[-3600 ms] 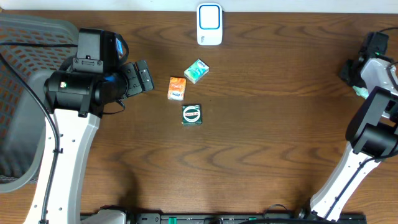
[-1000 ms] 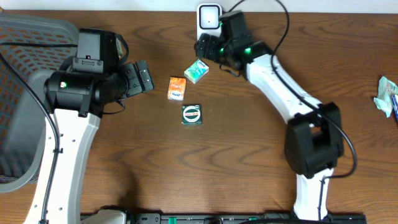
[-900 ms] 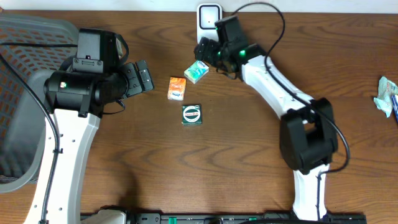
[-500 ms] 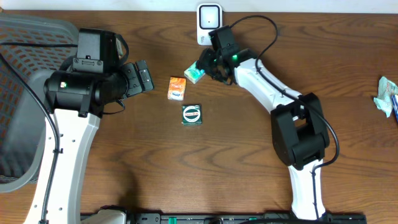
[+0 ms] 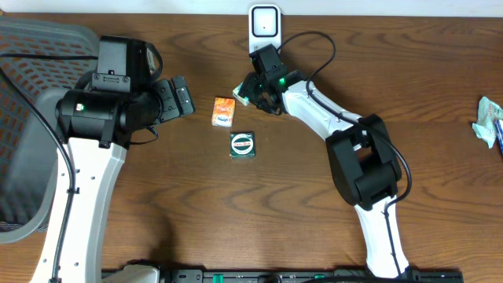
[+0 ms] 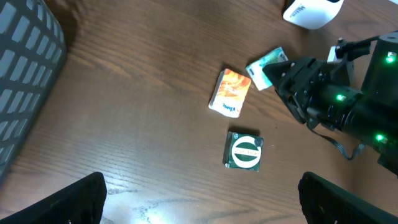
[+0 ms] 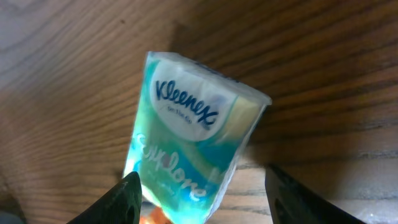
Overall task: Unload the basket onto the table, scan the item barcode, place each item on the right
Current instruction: 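Lower the right gripper and grasp the Kleenex pack's edge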
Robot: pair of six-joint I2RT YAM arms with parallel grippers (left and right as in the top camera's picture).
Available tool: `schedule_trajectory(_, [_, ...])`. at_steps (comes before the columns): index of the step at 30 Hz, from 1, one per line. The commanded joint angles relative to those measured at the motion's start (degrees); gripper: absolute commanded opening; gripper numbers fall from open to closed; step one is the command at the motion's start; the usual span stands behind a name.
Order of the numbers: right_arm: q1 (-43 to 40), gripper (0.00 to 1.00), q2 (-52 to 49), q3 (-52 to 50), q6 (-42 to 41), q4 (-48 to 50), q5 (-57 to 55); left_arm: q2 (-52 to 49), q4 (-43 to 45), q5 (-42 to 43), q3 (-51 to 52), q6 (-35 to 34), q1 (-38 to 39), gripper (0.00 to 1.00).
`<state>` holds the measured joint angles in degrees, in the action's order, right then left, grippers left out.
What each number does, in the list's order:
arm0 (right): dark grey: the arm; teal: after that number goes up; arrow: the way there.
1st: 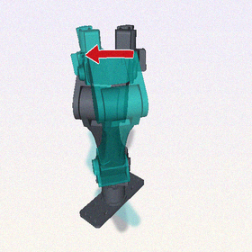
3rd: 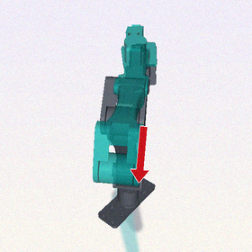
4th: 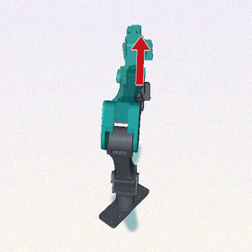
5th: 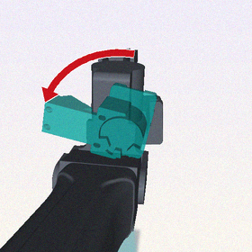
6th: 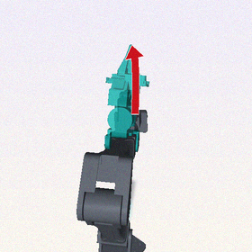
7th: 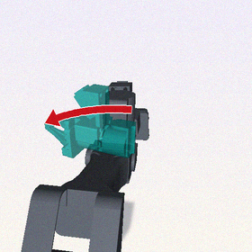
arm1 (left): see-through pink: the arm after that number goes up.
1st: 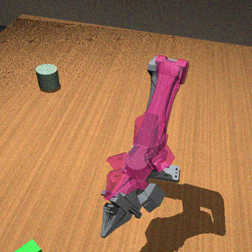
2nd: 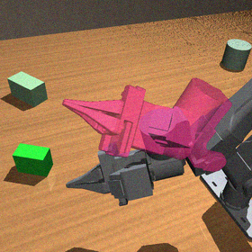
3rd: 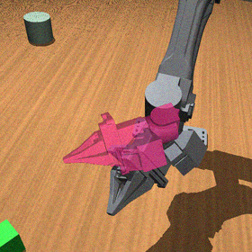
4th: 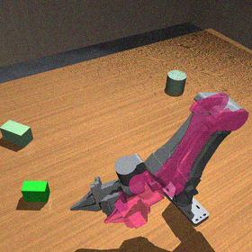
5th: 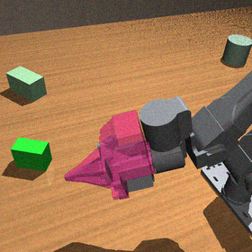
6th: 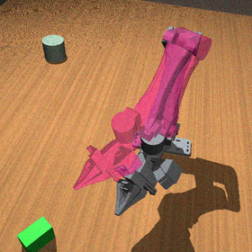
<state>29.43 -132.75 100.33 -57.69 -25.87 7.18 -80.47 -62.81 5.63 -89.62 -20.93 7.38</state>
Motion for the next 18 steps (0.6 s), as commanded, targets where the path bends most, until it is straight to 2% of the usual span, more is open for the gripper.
schedule_trajectory(1, [-0.52,0.59,-2.01,-0.70,-1.64,-0.35,-1.38,-0.02,-0.15,-0.35,-0.70,0.33,-0.24,0.98])
schedule_trajectory(5, [-0.57,0.50,-2.01,-0.70,-1.62,-0.02,-2.10,-0.02,-0.15,-0.35,-0.70,0.33,-0.24,0.98])
schedule_trajectory(8, [-0.63,0.26,-2.01,-0.70,-1.60,0.02,-2.84,-0.02,-0.15,-0.35,-0.70,0.33,-0.24,0.98])
schedule_trajectory(14, [-0.61,0.22,-2.01,-0.70,-1.60,1.09,-2.78,-0.02,-0.15,-0.35,-0.70,0.33,-0.24,0.98])
schedule_trajectory(16, [-0.55,0.17,-2.01,-0.70,-1.33,1.05,-2.73,-0.02,-0.15,-0.35,-0.70,0.33,-0.24,0.98])
schedule_trajectory(18, [-0.57,0.05,-2.01,-0.70,0.39,1.05,-1.92,-0.02,-0.15,-0.35,-0.70,0.33,-0.24,0.98])
